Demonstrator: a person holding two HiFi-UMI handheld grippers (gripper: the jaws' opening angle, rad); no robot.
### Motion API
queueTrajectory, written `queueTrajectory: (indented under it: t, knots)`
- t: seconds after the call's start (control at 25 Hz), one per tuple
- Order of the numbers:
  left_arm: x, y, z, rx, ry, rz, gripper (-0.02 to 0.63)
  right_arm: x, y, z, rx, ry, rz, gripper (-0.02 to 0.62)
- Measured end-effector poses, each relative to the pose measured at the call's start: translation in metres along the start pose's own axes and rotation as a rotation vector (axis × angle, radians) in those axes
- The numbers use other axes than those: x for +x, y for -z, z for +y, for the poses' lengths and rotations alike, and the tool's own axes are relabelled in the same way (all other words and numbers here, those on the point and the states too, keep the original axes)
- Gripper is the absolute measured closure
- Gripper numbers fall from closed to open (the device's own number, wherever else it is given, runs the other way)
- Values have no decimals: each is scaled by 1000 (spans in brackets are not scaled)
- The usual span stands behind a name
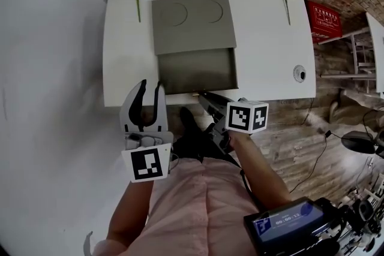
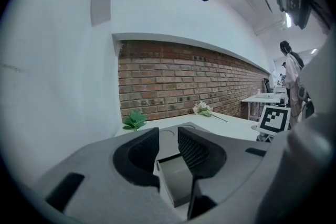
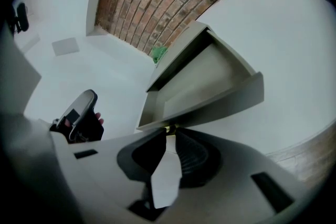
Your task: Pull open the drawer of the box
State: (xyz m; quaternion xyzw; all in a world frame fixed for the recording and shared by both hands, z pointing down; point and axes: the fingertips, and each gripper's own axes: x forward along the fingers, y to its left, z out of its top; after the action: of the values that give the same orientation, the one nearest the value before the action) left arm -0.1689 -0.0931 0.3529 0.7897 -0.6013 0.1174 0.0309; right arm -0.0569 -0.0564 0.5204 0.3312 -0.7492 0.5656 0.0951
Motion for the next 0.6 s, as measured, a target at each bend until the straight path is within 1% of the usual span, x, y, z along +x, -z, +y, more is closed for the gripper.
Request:
queueTrajectory:
  t: [0.6]
  knots:
    - [-7,6,-13,8,5,6,490,-3,17,-3,-4,-12,26,537]
